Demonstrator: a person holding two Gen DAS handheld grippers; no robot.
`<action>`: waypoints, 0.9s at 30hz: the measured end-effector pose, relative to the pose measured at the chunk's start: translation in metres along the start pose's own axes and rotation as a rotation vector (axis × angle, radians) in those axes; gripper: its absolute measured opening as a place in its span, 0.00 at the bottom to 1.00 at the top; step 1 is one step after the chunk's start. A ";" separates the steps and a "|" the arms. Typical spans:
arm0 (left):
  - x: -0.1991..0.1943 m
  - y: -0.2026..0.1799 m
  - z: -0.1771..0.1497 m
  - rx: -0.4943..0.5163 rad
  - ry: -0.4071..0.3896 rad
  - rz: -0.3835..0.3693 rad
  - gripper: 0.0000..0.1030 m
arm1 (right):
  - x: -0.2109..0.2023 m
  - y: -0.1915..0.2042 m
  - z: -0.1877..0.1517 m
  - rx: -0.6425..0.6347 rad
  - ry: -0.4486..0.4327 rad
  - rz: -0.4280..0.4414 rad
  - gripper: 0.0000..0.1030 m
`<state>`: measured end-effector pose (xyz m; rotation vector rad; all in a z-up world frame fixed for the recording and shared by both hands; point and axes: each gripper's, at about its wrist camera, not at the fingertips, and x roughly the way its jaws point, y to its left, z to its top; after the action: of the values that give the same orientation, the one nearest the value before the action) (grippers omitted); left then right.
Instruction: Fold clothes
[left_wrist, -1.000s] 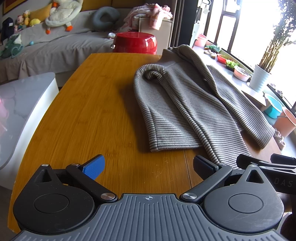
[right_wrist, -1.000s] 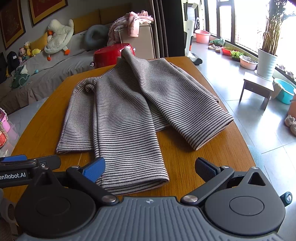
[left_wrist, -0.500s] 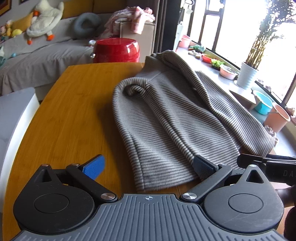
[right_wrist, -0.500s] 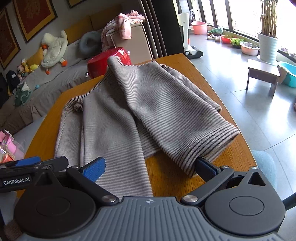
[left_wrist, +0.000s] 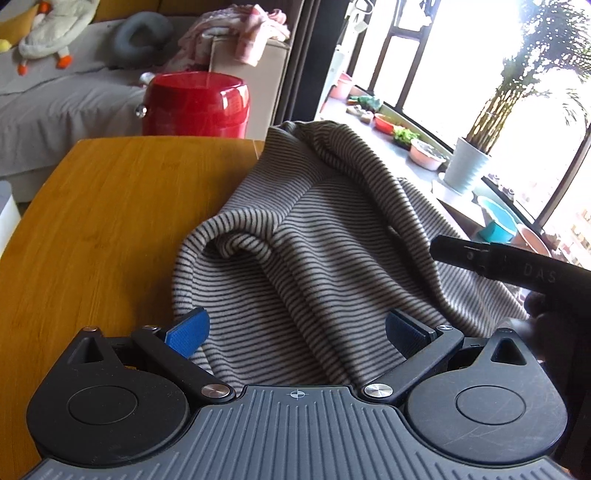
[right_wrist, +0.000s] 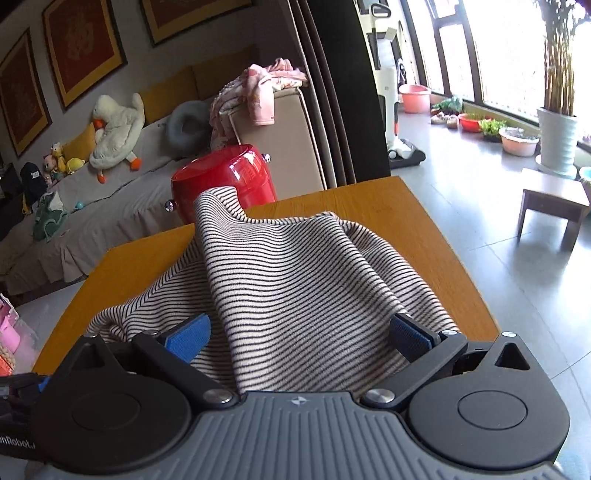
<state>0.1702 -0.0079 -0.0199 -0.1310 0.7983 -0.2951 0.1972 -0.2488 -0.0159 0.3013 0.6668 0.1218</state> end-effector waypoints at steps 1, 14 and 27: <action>0.004 0.002 0.000 -0.001 0.003 -0.003 1.00 | 0.006 -0.001 0.000 0.018 0.002 0.005 1.00; 0.004 0.000 -0.020 0.134 -0.073 -0.021 1.00 | 0.007 -0.004 -0.002 0.042 0.023 0.042 1.00; -0.048 0.033 -0.056 0.118 -0.060 -0.051 1.00 | -0.039 0.030 -0.050 -0.058 0.103 0.174 1.00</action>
<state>0.1052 0.0383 -0.0340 -0.0487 0.7169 -0.3842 0.1345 -0.2166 -0.0207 0.2980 0.7372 0.3243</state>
